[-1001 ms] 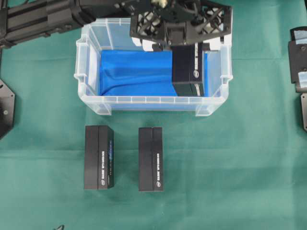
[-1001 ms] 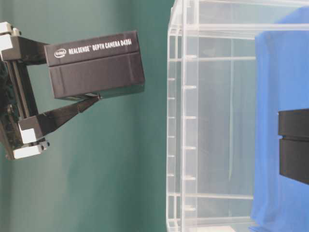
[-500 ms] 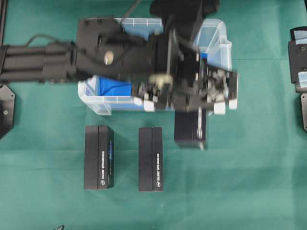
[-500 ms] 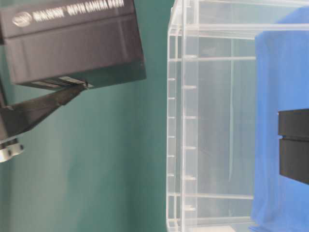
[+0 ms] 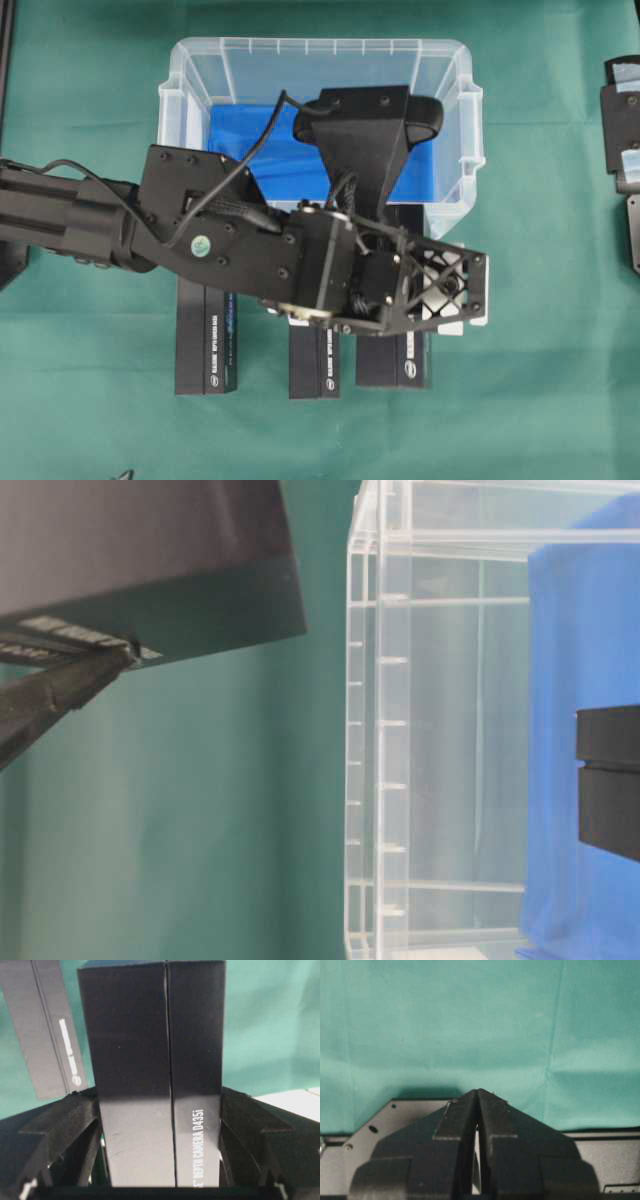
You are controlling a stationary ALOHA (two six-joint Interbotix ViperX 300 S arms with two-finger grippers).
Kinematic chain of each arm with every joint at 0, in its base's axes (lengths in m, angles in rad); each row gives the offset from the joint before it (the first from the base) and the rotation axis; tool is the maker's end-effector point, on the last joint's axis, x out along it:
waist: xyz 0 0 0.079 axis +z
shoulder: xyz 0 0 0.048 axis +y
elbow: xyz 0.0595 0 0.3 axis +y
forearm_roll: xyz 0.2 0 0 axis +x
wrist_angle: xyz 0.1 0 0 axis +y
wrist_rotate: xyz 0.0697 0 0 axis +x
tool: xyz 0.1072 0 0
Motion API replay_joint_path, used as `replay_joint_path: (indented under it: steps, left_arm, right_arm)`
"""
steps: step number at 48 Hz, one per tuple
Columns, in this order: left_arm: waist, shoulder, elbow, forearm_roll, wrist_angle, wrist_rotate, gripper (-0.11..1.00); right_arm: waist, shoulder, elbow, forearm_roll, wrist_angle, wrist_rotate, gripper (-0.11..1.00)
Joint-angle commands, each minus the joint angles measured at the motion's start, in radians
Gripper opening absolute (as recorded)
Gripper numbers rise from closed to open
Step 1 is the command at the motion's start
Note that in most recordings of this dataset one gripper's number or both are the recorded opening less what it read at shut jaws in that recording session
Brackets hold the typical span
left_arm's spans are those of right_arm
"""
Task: Take the box out of the case with the left arm.
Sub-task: 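Carry the box forward and lower it onto the table right of the middle box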
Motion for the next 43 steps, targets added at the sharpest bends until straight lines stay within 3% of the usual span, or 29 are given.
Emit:
replay_joint_path:
  steps: [1, 17, 32, 43]
  left_arm:
    - [-0.002, -0.055, -0.015, 0.014, -0.005, 0.000, 0.63]
    - [-0.005, -0.058, 0.078, 0.023, -0.092, -0.002, 0.63]
    - [-0.020, -0.063, 0.291, 0.023, -0.259, -0.061, 0.63]
    - [-0.028, -0.048, 0.454, 0.023, -0.479, -0.100, 0.63]
  right_arm:
    - [-0.002, -0.002, -0.011, 0.000, -0.003, 0.000, 0.02]
    - [-0.002, -0.002, -0.009, 0.000, -0.003, 0.000, 0.02]
    - [0.000, -0.002, -0.009, 0.000, -0.003, 0.000, 0.02]
    - [0.000, -0.002, -0.009, -0.002, -0.005, -0.002, 0.02]
